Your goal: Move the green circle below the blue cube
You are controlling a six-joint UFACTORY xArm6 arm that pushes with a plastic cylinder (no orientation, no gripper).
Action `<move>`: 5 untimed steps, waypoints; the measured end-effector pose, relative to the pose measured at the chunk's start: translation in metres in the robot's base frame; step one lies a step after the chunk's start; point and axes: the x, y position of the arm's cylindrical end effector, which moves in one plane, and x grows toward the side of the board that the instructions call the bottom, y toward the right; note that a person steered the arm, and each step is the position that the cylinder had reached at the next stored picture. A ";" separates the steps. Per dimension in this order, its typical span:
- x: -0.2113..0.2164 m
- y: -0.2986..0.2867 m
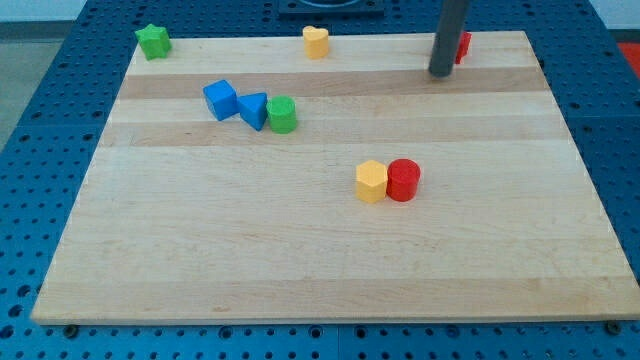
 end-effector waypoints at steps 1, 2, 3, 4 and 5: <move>0.010 -0.052; 0.010 -0.094; 0.023 -0.126; 0.031 -0.160; 0.028 -0.172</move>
